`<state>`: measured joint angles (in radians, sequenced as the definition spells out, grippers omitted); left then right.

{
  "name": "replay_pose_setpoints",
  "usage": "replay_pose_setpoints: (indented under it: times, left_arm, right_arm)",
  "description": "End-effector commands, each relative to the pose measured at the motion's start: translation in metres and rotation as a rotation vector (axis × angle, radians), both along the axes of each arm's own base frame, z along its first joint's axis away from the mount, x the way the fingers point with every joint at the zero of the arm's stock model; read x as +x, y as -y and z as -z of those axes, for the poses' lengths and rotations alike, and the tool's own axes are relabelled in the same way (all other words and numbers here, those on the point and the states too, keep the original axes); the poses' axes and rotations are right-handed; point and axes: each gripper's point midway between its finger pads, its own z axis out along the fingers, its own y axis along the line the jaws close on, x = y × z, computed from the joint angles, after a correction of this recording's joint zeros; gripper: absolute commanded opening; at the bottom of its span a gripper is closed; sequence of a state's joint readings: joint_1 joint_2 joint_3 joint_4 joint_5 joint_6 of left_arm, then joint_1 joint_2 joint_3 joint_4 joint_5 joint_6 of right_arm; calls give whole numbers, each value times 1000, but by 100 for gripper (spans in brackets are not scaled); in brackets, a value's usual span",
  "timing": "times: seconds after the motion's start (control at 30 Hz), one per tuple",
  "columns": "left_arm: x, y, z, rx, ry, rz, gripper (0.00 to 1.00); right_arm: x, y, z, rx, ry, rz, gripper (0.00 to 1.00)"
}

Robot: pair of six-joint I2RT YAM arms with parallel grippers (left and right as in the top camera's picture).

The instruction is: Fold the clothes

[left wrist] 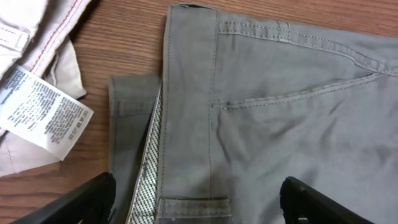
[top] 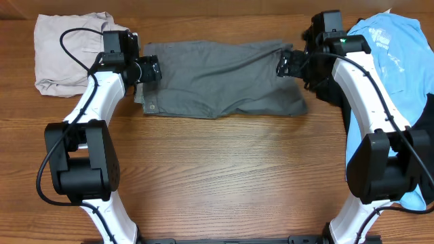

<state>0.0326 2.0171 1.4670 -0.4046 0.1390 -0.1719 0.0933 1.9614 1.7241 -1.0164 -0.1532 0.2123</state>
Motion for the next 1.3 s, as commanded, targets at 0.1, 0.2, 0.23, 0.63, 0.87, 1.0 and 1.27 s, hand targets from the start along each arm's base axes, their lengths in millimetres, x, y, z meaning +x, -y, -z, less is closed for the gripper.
replay_pose_setpoints:
  times: [0.1, 0.2, 0.23, 0.63, 0.87, 1.0, 1.27]
  left_arm:
    - [-2, -2, 21, -37, -47, 51, 88]
    - [-7, -2, 24, -26, -71, 69, 90]
    - [-8, -2, 25, -27, -77, 70, 90]
    - [-12, 4, 26, -31, -87, 111, 89]
    - [-19, 6, 30, -15, -112, 148, 89]
    - [-20, 6, 31, -16, -118, 148, 90]
    - [-10, 2, 26, 0, -72, 138, 89]
  right_arm:
    - [-19, 2, -7, -33, -43, -68, 100]
    - [-43, 23, -2, -133, -147, -50, 100]
    - [-47, 26, -3, -147, -166, -47, 100]
    - [-11, 1, -18, 32, -43, 75, 100]
    - [-13, 2, -17, 23, -46, 65, 100]
    - [-14, 4, -16, 8, -49, 48, 100]
    - [-16, 7, -15, -9, -56, 54, 100]
